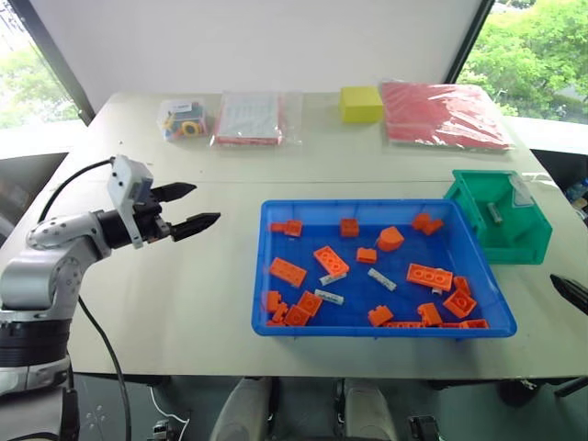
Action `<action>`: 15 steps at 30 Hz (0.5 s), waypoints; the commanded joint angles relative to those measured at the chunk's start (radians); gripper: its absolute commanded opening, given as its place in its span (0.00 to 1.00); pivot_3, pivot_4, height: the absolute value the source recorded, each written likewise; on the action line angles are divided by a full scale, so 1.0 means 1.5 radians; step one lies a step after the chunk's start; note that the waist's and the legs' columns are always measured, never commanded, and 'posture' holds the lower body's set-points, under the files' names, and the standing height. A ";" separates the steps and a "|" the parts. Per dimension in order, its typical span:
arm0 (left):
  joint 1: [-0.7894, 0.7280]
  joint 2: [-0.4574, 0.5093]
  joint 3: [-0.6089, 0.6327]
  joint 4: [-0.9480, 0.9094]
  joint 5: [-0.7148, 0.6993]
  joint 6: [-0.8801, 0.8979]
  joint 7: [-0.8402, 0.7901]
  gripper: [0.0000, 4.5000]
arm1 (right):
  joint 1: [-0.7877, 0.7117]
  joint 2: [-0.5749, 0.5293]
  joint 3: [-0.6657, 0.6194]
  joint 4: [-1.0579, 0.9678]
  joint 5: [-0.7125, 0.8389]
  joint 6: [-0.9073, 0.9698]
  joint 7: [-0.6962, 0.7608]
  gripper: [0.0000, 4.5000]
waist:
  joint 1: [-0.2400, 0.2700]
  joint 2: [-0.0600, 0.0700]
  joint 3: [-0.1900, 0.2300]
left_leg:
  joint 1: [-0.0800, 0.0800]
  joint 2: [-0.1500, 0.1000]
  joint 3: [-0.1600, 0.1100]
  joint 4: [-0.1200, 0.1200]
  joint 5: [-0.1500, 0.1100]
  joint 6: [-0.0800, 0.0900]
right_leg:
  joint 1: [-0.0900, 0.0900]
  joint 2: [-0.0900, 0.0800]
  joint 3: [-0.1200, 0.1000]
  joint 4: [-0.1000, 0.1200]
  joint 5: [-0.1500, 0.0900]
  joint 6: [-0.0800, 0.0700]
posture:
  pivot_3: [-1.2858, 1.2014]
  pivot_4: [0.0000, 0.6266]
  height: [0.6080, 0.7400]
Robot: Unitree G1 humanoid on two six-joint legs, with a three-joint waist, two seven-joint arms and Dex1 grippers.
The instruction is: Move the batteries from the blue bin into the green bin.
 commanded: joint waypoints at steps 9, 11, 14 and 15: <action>-0.009 0.008 0.001 -0.018 -0.008 0.015 -0.014 1.00 | -0.012 -0.003 0.004 -0.037 0.007 -0.005 -0.010 0.90 | 0.000 0.000 0.000 | 0.000 0.000 0.000 0.000 0.000 0.000 | 0.000 0.000 0.000 0.000 0.000 0.000 | 0.52 0.24 0.64; -0.011 0.006 -0.001 -0.019 -0.006 0.014 -0.013 1.00 | -0.015 -0.004 0.007 -0.037 0.006 -0.007 -0.012 0.90 | 0.000 0.000 0.000 | 0.000 0.000 0.000 0.000 0.000 0.000 | 0.000 0.000 0.000 0.000 0.000 0.000 | 0.52 0.24 0.64; -0.017 0.002 -0.007 -0.021 -0.004 0.011 -0.011 1.00 | -0.022 -0.012 0.014 -0.027 0.002 -0.012 -0.009 0.90 | 0.000 0.000 0.000 | 0.000 0.000 0.000 0.000 0.000 0.000 | 0.000 0.000 0.000 0.000 0.000 0.000 | 0.52 0.24 0.64; -0.019 0.000 -0.007 -0.023 -0.006 0.011 -0.010 1.00 | -0.027 -0.019 0.017 -0.023 -0.001 -0.014 -0.006 0.90 | 0.000 0.000 0.000 | 0.000 0.000 0.000 0.000 0.000 0.000 | 0.000 0.000 0.000 0.000 0.000 0.000 | 0.52 0.24 0.64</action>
